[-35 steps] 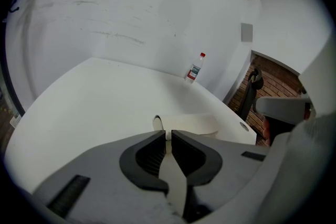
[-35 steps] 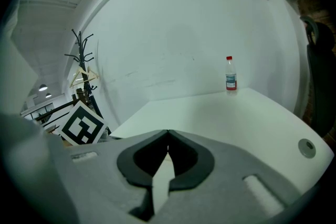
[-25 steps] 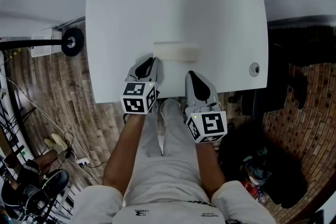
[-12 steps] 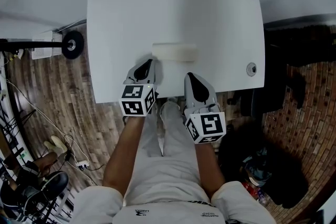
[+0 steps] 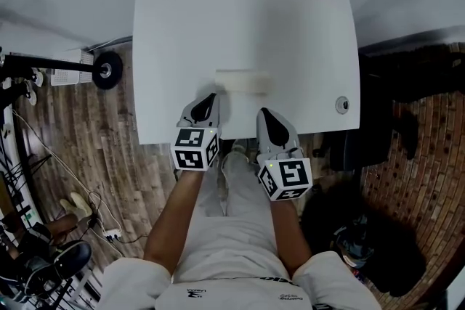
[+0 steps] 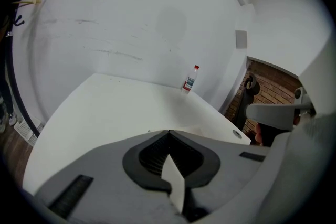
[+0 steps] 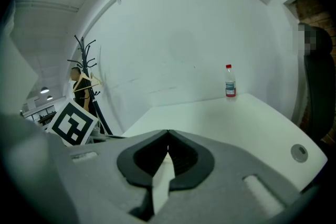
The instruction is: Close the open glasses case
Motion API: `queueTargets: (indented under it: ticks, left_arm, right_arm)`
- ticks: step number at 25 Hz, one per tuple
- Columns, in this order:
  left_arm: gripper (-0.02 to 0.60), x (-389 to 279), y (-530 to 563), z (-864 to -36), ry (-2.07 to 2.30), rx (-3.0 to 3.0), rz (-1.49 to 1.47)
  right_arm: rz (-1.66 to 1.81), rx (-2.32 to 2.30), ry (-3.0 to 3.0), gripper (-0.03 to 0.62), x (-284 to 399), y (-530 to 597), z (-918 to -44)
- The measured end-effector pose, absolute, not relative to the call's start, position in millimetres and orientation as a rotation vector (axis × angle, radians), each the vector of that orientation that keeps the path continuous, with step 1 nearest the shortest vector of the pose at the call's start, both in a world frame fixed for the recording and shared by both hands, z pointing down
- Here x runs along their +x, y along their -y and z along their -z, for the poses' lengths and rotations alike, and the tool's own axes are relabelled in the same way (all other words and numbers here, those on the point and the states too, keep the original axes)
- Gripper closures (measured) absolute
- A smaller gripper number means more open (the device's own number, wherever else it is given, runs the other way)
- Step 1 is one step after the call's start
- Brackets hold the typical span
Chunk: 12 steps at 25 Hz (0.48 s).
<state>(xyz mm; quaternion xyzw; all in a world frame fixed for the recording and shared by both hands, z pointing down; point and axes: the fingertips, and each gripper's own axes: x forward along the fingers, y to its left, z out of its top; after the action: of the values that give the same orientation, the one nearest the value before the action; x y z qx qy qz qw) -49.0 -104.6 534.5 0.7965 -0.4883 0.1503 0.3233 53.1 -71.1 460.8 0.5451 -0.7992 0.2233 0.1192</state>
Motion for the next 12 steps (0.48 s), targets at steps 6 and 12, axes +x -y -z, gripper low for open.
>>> queueTargets:
  ticks: [6, 12]
  left_arm:
    - [0.584, -48, 96, -506, 1.285, 2.121, -0.376]
    - [0.584, -50, 86, -466, 1.296, 2.169, -0.348]
  right_arm:
    - [-0.639, 1.580, 2.359, 0.595, 48, 66, -440]
    - [-0.613, 1.598, 2.380, 0.595, 46, 61, -410]
